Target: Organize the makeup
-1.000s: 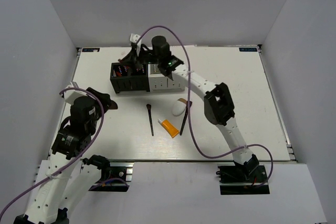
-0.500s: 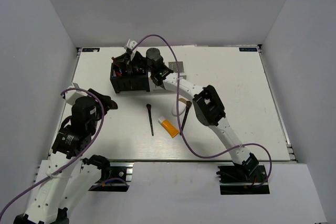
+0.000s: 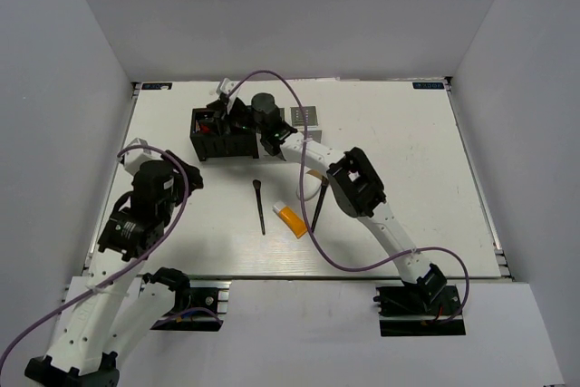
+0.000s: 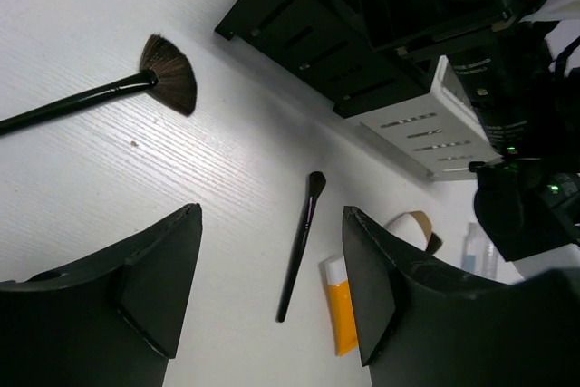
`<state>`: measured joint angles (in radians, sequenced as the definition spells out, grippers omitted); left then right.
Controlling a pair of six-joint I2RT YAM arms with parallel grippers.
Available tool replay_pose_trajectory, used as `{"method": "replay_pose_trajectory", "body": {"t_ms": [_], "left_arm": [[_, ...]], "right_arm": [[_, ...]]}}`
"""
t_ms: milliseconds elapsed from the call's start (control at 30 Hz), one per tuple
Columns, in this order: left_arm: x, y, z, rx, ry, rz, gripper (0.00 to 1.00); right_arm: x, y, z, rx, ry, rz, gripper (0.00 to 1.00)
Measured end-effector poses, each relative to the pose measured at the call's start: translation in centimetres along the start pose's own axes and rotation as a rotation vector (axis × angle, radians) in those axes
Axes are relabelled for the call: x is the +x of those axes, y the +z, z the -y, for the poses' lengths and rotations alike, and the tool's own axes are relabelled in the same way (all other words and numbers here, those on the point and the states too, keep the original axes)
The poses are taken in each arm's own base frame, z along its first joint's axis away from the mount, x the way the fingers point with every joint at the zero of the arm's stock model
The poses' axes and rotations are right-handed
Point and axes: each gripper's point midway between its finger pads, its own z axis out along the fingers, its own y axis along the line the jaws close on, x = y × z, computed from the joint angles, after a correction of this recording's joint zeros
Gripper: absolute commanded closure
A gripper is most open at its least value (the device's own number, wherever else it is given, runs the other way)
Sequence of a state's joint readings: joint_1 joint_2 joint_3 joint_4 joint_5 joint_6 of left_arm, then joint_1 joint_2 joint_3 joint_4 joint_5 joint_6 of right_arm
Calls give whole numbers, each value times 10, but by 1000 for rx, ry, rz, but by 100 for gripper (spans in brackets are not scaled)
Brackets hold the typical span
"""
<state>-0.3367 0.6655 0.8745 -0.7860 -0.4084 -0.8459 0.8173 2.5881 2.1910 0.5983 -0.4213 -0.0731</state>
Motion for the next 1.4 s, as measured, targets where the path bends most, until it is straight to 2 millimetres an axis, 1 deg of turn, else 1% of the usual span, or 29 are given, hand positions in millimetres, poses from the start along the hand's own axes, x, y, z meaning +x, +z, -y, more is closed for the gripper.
{"method": "replay_pose_trajectory", "body": {"t_ms": [67,100,133,200,233,267,300,333,367,433,467,500,567,600,633,667,700,733,767,800,867,933,967,1033,1100,1133,1200,1267,1400], "left_arm": [[6,5,-1,-14,31,-26,27],[10,9,-2,-22,52,-42,26],[14,13,-3,-31,82,-63,26],[24,23,-5,-52,143,-107,27],[29,28,-7,-63,188,-136,29],[34,33,-8,-70,229,-161,31],[37,37,-9,-72,273,-185,38],[41,41,-8,-72,316,-206,41],[44,46,-8,-71,363,-231,44],[49,59,-7,-64,446,-274,51],[52,65,-7,-61,481,-292,53],[56,73,-10,-61,518,-317,54],[63,87,-21,-71,583,-365,54],[65,93,-26,-75,606,-383,53],[66,98,-33,-84,629,-398,51],[66,104,-39,-87,651,-404,44],[65,108,-46,-92,673,-408,42],[63,112,-53,-98,688,-413,35],[60,116,-60,-109,705,-414,33],[57,120,-65,-116,715,-416,32],[51,130,-75,-132,731,-421,28],[48,140,-84,-146,743,-433,28],[48,145,-88,-147,748,-443,28],[51,153,-94,-142,756,-463,29],[55,161,-100,-131,764,-487,30],[58,164,-103,-125,764,-500,31],[64,170,-107,-107,772,-527,32],[67,173,-109,-90,775,-543,32],[65,179,-112,-73,783,-536,35]], "right_arm": [[4,-4,0,2,9,-14,37],[5,-5,1,4,14,-17,38],[4,-7,1,6,27,-24,44],[-3,-12,6,16,52,-31,54],[-9,-16,9,23,68,-34,65],[-17,-21,13,32,87,-36,70],[-27,-29,17,40,111,-43,82],[-38,-37,22,44,123,-49,86],[-53,-49,27,49,137,-44,90],[-83,-82,35,38,161,-48,95],[-101,-100,41,35,162,-41,95],[-119,-118,46,28,158,-28,87],[-148,-161,54,6,153,-15,78],[-158,-181,56,-2,152,-13,66],[-164,-202,60,-9,153,-17,61],[-168,-222,63,-14,155,-23,58],[-167,-238,65,-19,160,-31,52],[-161,-257,65,-25,177,-50,50],[-154,-271,62,-35,199,-69,49],[-143,-285,60,-31,223,-91,47],[-116,-312,48,-37,284,-148,44],[-100,-328,37,-44,317,-185,43],[-95,-335,30,-49,328,-198,42],[-93,-348,19,-55,333,-213,42],[-99,-358,12,-59,317,-211,42],[-104,-362,11,-56,302,-206,42],[-113,-372,13,-39,271,-196,42],[-116,-380,15,-23,253,-192,42],[-111,-394,23,17,271,-202,41]]}}
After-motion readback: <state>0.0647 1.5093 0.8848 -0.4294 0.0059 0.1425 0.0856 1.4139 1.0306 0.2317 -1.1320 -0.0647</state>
